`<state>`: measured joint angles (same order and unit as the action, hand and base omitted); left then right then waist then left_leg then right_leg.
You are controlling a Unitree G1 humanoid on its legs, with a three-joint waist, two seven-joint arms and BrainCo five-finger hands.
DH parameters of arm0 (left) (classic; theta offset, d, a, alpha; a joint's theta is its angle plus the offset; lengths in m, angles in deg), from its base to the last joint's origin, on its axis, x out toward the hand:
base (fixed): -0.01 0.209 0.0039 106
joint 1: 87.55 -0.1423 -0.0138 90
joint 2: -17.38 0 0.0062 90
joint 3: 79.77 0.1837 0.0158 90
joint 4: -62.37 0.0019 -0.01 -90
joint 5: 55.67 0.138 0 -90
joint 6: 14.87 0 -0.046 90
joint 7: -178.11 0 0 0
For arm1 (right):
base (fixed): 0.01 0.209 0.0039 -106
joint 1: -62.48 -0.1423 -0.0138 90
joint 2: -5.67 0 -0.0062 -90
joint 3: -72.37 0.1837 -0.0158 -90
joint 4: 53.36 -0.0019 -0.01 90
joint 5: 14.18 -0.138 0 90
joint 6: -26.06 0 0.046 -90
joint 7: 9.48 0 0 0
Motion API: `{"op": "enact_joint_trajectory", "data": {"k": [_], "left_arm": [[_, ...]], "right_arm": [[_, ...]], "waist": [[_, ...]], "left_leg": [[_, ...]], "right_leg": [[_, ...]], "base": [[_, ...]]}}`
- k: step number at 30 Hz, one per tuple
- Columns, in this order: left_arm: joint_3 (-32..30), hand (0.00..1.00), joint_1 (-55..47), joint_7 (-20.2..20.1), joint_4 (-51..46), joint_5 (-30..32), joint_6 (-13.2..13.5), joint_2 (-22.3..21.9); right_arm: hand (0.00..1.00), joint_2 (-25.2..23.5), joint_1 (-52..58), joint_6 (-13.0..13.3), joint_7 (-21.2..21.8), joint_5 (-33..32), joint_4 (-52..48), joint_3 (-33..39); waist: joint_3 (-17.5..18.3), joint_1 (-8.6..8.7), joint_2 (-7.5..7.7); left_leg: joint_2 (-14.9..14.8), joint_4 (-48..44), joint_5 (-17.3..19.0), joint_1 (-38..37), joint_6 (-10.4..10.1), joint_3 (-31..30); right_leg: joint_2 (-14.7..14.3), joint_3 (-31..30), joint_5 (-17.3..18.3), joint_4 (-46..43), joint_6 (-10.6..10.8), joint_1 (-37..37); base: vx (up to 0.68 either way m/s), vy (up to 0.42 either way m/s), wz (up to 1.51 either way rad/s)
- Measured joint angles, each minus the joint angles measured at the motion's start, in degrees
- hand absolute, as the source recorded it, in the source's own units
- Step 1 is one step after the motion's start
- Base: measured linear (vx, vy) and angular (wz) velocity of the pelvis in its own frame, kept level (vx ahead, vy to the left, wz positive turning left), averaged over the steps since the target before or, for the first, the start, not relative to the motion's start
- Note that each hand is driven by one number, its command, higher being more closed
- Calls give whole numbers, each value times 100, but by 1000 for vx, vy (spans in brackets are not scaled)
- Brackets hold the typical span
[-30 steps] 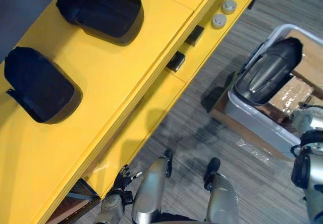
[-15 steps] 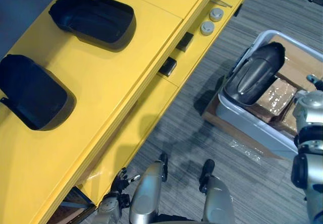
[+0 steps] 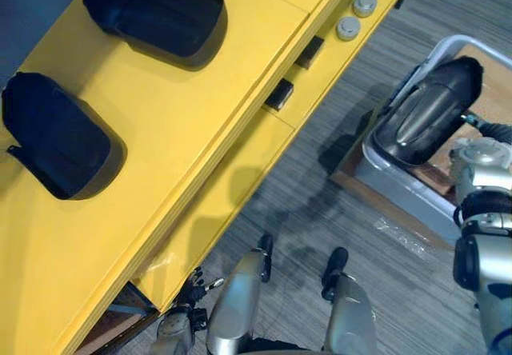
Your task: Walk over and take plastic housings, then place them on the shelf
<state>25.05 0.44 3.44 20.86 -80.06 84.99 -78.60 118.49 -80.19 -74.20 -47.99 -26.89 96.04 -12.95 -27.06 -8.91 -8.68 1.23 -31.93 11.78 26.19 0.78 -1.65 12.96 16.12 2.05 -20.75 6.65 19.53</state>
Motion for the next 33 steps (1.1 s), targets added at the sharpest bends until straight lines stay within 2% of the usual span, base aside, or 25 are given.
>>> {"op": "enact_joint_trajectory", "data": {"k": [3, 8, 10, 11, 15, 18, 20, 24, 26, 29, 33], "left_arm": [[14, 0, 52, 1, 75, -57, -1, -42], [225, 0, 216, 12, 215, -203, 3, -154], [241, 0, 208, 30, 224, -252, 2, -164], [297, 0, 216, 43, 224, -283, 4, -162], [410, 0, 281, 76, 224, -483, 16, -166], [430, 0, 289, 80, 226, -504, 6, -161], [435, 0, 324, 84, 223, -575, 6, -158], [432, 0, 373, 81, 202, -669, 4, -160], [387, 0, 371, 79, 126, -669, 3, -162], [309, 0, 369, 77, -192, -687, 8, -161], [208, 0, 371, 71, -665, -721, 22, -415]], "right_arm": [[0, 12, -36, -169, 7, 0, 62, -24], [0, 23, -78, -597, 9, -17, 209, -47], [0, 55, -103, -649, -44, -2, 231, -235], [100, 96, -137, -674, -45, -3, 232, -267], [100, 326, -180, -882, -123, 10, 277, -275], [100, 539, -221, -1079, -89, 21, 282, -285], [100, 737, -242, -1246, 120, 70, 297, -452], [100, 950, -291, -1398, 387, 246, 301, -484], [100, 1032, -330, -1576, 507, 396, 301, -494], [100, 1040, -307, -1653, 628, 679, 302, -494], [100, 996, -84, -1566, 741, 1132, 321, -473]], "waist": [[-26, -13, -90], [-46, -166, -318], [-27, -175, -366], [-35, -176, -387], [-37, -311, -438], [-32, -312, -450], [-31, -315, -453], [-27, -315, -465], [-26, -315, -465], [-26, -314, -464], [-24, -290, -461]], "left_leg": [[18, -121, -3, 227, 6, -84], [14, -200, -9, 426, 15, -89], [9, -220, -9, 522, 15, -82], [2, -228, -9, 541, 15, -85], [7, -236, -12, 637, 12, -64], [36, -256, -23, 725, 21, -65], [48, -270, -32, 794, 16, -63], [49, -301, -45, 890, 0, -82], [42, -351, -38, 915, -11, -82], [25, -436, -24, 945, -34, -114], [21, -534, -23, 983, -34, -188]], "right_leg": [[4, 81, -1, -68, 1, 148], [12, 81, 4, -168, -8, 349], [17, 68, 4, -200, -7, 463], [32, 69, 5, -209, -9, 481], [77, 79, 33, -346, -46, 644], [131, 95, 79, -447, -51, 746], [170, 107, 123, -543, -81, 846], [192, 119, 183, -693, -96, 987], [208, 124, 257, -815, -112, 1038], [208, 175, 311, -915, -122, 1041], [206, 282, 311, -927, -120, 971]], "base": [[-20, 37, 13], [-2, 5, 1], [6, 7, -2], [0, 0, 0], [0, 0, 0], [-4, 19, 5], [-5, 17, 3], [4, -5, 3], [9, -16, 4], [1, -11, 7], [-10, 13, 9]]}}
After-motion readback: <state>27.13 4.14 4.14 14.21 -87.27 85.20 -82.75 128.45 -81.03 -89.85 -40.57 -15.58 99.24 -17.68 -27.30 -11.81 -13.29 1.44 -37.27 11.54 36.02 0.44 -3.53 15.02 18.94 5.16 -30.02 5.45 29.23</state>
